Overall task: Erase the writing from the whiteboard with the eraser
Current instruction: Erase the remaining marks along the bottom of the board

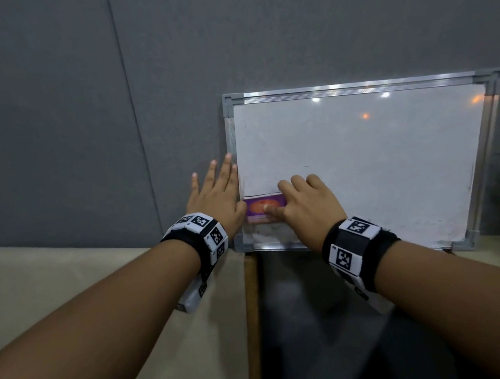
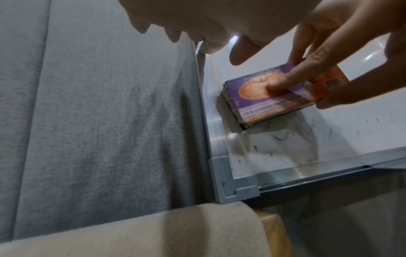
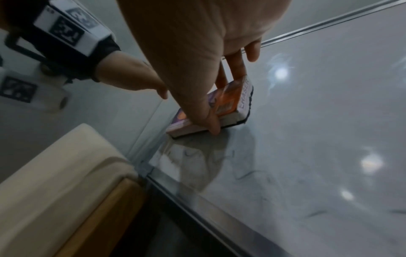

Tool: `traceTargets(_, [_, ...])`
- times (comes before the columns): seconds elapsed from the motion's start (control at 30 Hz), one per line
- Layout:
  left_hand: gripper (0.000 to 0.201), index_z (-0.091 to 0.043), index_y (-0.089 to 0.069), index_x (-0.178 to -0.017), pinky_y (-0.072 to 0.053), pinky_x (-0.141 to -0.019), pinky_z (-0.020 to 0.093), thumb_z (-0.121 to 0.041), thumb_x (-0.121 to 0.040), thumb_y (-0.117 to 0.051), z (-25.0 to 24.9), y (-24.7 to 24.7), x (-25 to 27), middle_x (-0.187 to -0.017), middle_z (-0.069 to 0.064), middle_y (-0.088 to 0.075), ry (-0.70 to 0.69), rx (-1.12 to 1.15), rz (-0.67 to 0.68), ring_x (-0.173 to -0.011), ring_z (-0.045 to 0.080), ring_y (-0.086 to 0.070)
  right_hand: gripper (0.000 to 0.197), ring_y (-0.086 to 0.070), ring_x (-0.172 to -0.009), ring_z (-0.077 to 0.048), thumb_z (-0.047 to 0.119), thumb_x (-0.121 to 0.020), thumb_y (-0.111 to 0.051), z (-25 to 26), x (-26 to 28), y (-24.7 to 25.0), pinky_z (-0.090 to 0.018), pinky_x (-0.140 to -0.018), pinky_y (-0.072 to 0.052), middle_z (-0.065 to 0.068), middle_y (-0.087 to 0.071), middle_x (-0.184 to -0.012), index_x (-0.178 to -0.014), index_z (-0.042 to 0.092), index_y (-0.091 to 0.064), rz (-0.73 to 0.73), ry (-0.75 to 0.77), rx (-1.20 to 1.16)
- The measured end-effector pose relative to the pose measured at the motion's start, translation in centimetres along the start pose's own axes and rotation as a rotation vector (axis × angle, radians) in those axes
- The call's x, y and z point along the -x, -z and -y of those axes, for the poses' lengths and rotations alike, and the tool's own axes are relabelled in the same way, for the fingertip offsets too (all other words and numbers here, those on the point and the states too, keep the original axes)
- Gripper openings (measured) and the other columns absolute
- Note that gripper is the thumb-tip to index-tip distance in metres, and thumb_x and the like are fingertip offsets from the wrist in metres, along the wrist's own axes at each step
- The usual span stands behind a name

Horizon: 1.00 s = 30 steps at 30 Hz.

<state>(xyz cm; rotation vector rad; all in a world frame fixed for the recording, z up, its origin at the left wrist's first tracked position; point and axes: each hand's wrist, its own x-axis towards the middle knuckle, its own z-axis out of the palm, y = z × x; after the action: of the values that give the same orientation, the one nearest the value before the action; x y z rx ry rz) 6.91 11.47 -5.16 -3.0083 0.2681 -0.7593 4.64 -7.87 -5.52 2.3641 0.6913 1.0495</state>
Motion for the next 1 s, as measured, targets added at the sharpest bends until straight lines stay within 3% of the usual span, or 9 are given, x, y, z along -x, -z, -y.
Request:
traceTargets(0.1, [0.073, -0.016, 0.007, -0.153, 0.003, -0.117, 0.053, -0.039, -0.094, -0.029, 0.1, 0.0, 0.1, -0.157, -0.003, 0.025, -0.008, -0.004, 0.001, -0.146, 0.021, 0.014, 0.035, -0.045, -0.081, -0.028, 0.030, -0.077, -0.071, -1.7, -0.5, 0.2, -0.040, -0.070, -0.032, -0.006, -0.048, -0.088, -0.110, 0.040, -0.067, -0.078, -0.088, 0.015])
traceTargets(0.2, [0.072, -0.017, 0.007, -0.153, 0.003, -0.117, 0.052, -0.038, -0.094, -0.030, 0.0, 0.0, 0.0, -0.157, -0.004, 0.025, -0.010, 0.004, 0.002, -0.146, 0.021, 0.014, 0.040, -0.045, -0.082, -0.028, 0.026, -0.078, -0.069, -2.6, -1.8, 1.0, -0.040, -0.070, -0.032, -0.007, -0.048, -0.090, -0.115, 0.041, -0.063, -0.127, -0.166, 0.034])
traceTargets(0.47, [0.071, -0.016, 0.007, -0.153, 0.003, -0.117, 0.053, -0.039, -0.094, -0.027, 0.0, 0.3, 0.0, -0.157, -0.004, 0.024, 0.003, -0.007, 0.013, -0.146, 0.022, 0.014, 0.028, -0.048, -0.081, -0.028, 0.030, -0.078, -0.066, -0.3, 0.0, -0.5, -0.039, -0.070, -0.034, -0.004, -0.050, -0.088, -0.104, 0.041, -0.069, -0.043, 0.055, 0.010])
traceTargets(0.67, [0.071, -0.017, 0.007, -0.153, 0.003, -0.117, 0.053, -0.037, -0.094, -0.029, 0.0, 0.3, 0.1, -0.158, -0.005, 0.023, -0.014, -0.004, 0.005, -0.146, 0.021, 0.014, 0.039, -0.046, -0.082, -0.028, 0.027, -0.080, -0.067, -3.0, -2.5, 1.7, -0.039, -0.070, -0.033, -0.006, -0.048, -0.090, -0.117, 0.041, -0.062, -0.125, -0.149, 0.055])
traceTargets(0.83, [0.071, -0.017, 0.004, -0.153, 0.002, -0.117, 0.054, -0.038, -0.093, -0.028, 0.0, 0.2, 0.2, -0.158, -0.005, 0.021, -0.003, 0.004, 0.001, -0.147, 0.022, 0.013, 0.030, -0.046, -0.084, -0.028, 0.031, -0.081, -0.064, -0.7, -1.8, 0.5, -0.040, -0.072, -0.034, -0.005, -0.049, -0.092, -0.109, 0.040, -0.066, -0.047, 0.012, 0.009])
traceTargets(0.9, [0.071, -0.017, 0.004, -0.153, 0.002, -0.117, 0.053, -0.037, -0.093, -0.028, 0.0, 0.2, 0.3, -0.158, -0.005, 0.021, 0.002, -0.004, 0.009, -0.147, 0.021, 0.013, 0.026, -0.047, -0.083, -0.027, 0.032, -0.081, -0.059, 0.0, 0.0, -0.5, -0.039, -0.071, -0.033, -0.003, -0.050, -0.090, -0.103, 0.042, -0.068, 0.009, 0.091, 0.013])
traceTargets(1.0, [0.071, -0.016, 0.005, -0.153, 0.004, -0.117, 0.052, -0.036, -0.093, -0.028, -0.1, 0.1, 0.4, -0.158, -0.005, 0.022, -0.005, -0.011, 0.016, -0.146, 0.021, 0.014, 0.041, -0.048, -0.084, -0.025, 0.035, -0.086, -0.033, -0.8, 1.7, -0.9, -0.037, -0.071, -0.030, -0.001, -0.052, -0.091, -0.101, 0.042, -0.070, 0.066, 0.095, 0.029])
